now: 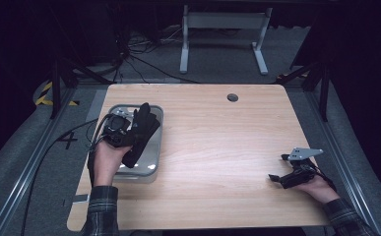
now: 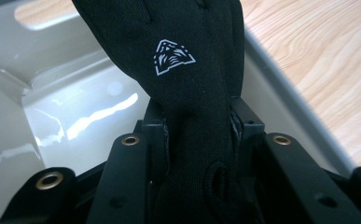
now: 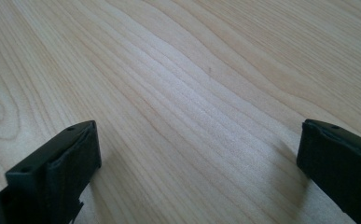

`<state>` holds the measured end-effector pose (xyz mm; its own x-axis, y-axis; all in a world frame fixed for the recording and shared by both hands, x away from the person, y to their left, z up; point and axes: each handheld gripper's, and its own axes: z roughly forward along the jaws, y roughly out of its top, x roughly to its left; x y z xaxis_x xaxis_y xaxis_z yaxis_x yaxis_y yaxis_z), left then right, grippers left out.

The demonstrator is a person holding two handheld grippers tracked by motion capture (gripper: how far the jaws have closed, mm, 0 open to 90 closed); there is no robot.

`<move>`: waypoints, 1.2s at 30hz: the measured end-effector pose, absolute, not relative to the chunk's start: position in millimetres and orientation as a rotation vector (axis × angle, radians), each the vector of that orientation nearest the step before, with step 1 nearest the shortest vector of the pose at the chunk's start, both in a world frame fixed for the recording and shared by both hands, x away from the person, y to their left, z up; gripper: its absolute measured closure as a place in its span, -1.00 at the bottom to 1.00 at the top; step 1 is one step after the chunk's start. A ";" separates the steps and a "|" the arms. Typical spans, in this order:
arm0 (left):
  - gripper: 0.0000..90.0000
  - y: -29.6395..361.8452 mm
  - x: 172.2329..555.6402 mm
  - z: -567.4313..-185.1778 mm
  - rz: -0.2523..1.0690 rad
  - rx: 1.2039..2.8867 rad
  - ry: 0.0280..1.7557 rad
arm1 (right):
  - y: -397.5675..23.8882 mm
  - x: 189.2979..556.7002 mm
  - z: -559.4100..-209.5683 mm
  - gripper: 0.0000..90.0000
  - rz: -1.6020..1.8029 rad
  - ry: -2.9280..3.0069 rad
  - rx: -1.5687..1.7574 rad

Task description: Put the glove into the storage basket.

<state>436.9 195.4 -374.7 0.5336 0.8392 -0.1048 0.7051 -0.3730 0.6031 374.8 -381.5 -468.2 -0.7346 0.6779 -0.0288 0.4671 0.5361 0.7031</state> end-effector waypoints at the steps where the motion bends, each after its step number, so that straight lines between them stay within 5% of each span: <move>1: 0.47 195.9 439.0 -377.4 0.289 2.185 1.250 | -381.5 374.8 -468.2 -1.00 1.004 2.479 0.952; 18: 0.41 194.2 459.6 -418.7 0.191 2.306 1.331 | -381.5 374.9 -468.3 -1.00 1.005 2.479 0.952; 30: -0.42 204.8 459.1 -416.4 0.300 2.243 1.398 | -381.7 374.7 -468.3 -1.00 1.005 2.480 0.952; 36: -0.53 206.6 453.2 -402.9 0.327 2.191 1.364 | -381.7 374.7 -468.3 -1.00 1.005 2.480 0.952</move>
